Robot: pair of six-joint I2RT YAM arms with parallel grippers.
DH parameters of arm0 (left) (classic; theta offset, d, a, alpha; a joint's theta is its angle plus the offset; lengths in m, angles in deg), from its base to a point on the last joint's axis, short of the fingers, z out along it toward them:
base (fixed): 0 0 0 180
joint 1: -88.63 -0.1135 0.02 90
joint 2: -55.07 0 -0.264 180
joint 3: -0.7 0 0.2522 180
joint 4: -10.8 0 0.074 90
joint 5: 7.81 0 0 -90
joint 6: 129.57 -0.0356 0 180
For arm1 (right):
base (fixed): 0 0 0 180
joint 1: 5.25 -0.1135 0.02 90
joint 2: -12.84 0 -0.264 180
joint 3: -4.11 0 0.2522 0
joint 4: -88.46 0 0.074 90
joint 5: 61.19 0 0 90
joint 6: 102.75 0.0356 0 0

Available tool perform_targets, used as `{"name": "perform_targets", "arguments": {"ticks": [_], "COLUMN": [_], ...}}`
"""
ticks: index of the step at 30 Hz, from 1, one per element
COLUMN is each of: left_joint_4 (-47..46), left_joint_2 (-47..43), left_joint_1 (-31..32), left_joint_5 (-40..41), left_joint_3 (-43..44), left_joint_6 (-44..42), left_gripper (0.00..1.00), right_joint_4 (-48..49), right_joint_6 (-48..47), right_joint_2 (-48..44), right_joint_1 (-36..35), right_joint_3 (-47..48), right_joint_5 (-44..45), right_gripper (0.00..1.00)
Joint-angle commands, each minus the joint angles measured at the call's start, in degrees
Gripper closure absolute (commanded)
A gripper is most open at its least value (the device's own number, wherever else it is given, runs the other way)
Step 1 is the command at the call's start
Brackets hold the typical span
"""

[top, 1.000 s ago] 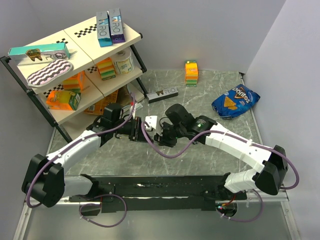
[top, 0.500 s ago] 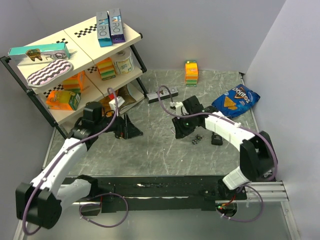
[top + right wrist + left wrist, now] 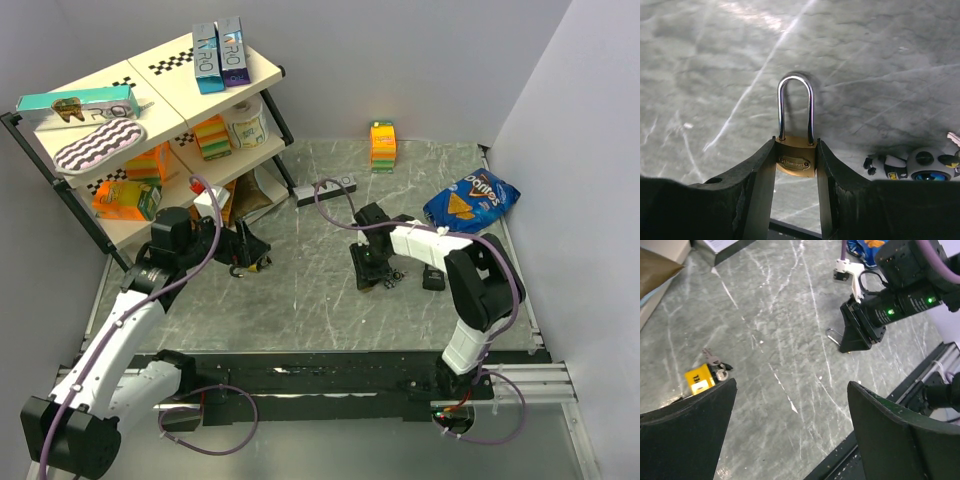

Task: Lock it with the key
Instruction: Place the lock at the center of the board.

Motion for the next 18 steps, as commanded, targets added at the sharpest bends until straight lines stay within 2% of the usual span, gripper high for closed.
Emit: {"name": "perform_targets", "arguments": {"ticks": [1, 9, 10, 15, 16, 17, 18], "left_joint_4": [-0.8, -4.1, -4.2, 3.0, 4.4, 5.0, 5.5], "left_joint_2": [-1.5, -1.8, -1.5, 3.3, 4.7, 4.9, 5.0], "left_joint_1": [-0.3, -0.3, -0.3, -0.3, -0.3, -0.2, -0.3], "left_joint_5": [3.4, 2.5, 0.4, -1.8, -2.3, -3.0, -3.0], "left_joint_3": [0.4, -2.1, -2.1, 2.2, 2.9, 3.3, 3.6], "left_joint_6": [0.6, 0.7, -1.0, -3.2, -4.7, -5.2, -6.1], "left_gripper": [0.04, 0.04, 0.04, 0.04, 0.04, 0.04, 0.04], "right_joint_4": [0.7, 0.7, 0.5, -2.7, -2.6, -2.5, -2.3], "right_joint_6": [3.9, 7.5, 8.4, 9.2, 9.3, 9.4, 9.5], "right_joint_2": [1.0, 3.0, 3.4, 7.1, 7.4, 7.5, 7.6], "right_joint_1": [0.2, 0.5, 0.4, 0.4, 0.5, 0.5, 0.4], "right_joint_3": [2.4, 1.5, 1.7, 5.4, 5.6, 5.4, 5.3], "right_joint_5": [4.5, 8.2, 8.8, 10.8, 10.8, 10.6, 10.4], "right_gripper": [1.00, 1.00, 1.00, 1.00, 0.97, 0.86, 0.82]}}
